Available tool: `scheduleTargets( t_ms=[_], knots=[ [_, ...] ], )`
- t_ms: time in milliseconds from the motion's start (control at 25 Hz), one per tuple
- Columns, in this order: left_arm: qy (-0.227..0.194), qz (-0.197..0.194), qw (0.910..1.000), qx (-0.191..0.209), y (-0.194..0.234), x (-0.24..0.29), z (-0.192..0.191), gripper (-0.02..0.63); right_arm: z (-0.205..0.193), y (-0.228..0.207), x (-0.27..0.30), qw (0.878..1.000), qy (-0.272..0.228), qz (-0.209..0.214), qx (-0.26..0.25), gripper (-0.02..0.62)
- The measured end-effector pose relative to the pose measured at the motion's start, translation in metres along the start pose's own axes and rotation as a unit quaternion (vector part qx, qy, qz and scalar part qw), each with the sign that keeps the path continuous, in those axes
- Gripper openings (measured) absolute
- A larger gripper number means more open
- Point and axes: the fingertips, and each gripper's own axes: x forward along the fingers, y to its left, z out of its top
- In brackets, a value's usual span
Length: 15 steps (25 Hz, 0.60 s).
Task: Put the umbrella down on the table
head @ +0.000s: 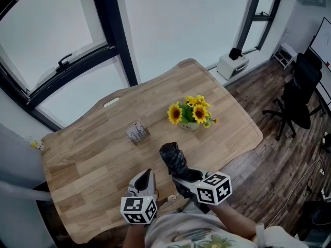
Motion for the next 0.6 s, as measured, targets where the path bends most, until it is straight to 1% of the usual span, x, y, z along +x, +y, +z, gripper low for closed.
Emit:
scheduleTargets(
  t_ms=[600],
  knots=[
    [0.008, 0.006, 1.0000, 0.000, 0.005, 0.002, -0.003, 0.000, -0.013, -0.010, 0.013, 1.000, 0.025, -0.001, 0.006, 0.206]
  ],
)
